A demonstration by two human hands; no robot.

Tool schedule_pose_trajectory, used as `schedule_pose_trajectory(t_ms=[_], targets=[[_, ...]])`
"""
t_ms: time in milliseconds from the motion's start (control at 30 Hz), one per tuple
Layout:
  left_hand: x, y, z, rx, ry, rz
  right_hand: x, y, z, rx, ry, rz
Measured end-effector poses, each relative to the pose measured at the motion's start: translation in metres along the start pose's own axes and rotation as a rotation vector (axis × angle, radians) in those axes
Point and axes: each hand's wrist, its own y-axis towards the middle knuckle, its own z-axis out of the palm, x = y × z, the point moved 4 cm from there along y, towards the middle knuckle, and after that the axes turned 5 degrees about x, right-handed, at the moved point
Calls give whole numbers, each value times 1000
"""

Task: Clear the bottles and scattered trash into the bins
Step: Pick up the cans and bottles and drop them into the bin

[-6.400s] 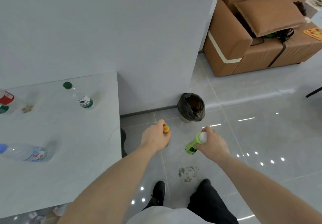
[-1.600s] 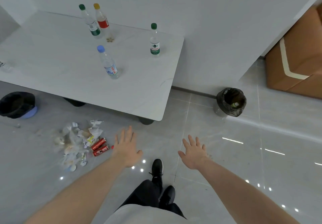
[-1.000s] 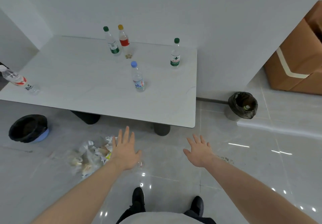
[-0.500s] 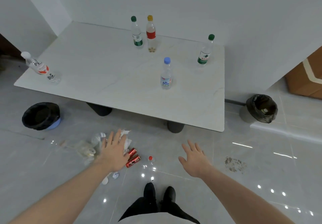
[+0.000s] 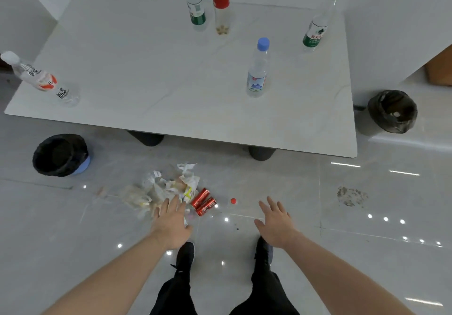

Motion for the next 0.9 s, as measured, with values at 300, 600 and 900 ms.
schedule_pose_trajectory(t_ms=[300, 600, 900], targets=[[54, 162, 62, 79, 152, 151, 47, 115, 109, -7, 171, 158], [84, 320, 206, 154, 300, 183, 21, 280, 212, -41, 228, 200], [72, 431, 293, 111, 325, 248, -11, 388, 270, -164, 249, 180]])
